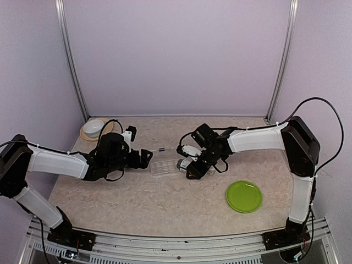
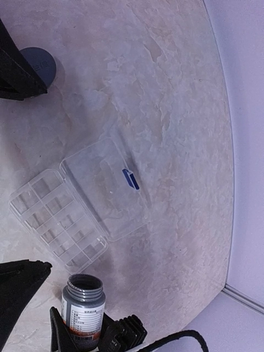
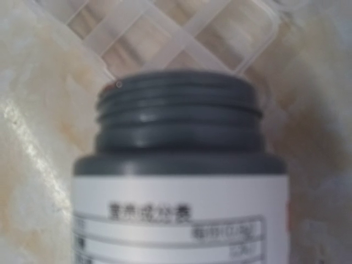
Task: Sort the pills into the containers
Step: Pour the pill into the compartment of the pill container.
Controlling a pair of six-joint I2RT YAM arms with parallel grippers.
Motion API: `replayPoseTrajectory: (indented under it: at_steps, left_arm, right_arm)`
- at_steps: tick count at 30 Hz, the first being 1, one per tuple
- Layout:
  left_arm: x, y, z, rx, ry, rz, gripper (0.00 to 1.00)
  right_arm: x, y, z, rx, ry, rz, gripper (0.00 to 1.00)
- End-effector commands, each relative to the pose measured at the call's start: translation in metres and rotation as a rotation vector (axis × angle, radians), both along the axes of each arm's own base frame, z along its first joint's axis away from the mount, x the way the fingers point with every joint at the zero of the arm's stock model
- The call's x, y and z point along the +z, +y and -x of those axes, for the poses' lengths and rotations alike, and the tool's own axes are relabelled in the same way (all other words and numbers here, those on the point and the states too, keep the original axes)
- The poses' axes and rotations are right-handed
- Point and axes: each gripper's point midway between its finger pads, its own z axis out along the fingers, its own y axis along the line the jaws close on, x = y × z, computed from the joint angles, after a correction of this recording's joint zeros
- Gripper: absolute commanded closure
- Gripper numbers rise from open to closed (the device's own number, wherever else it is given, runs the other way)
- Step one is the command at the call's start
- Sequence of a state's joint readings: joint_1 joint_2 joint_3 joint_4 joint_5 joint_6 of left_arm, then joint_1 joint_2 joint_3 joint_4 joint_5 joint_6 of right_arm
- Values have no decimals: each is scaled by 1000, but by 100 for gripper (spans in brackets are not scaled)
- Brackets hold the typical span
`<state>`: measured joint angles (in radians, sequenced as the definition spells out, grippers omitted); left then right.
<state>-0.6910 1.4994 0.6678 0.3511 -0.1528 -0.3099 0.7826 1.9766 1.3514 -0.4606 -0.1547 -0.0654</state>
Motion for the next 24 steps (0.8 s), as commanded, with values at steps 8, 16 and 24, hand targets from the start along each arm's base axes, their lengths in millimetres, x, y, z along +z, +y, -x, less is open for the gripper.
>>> replayPoseTrajectory:
  at_steps: [8, 16, 24]
  left_arm:
    - [-3, -1, 0, -5, 1, 6, 1]
    - [-3, -1, 0, -5, 2, 6, 1]
    - [-3, -1, 0, -5, 1, 5, 1]
  right_arm:
    - [5, 1, -6, 6, 8, 18, 100]
    - [6, 1, -6, 12, 19, 25, 100]
    - [4, 2, -4, 16, 38, 32, 100]
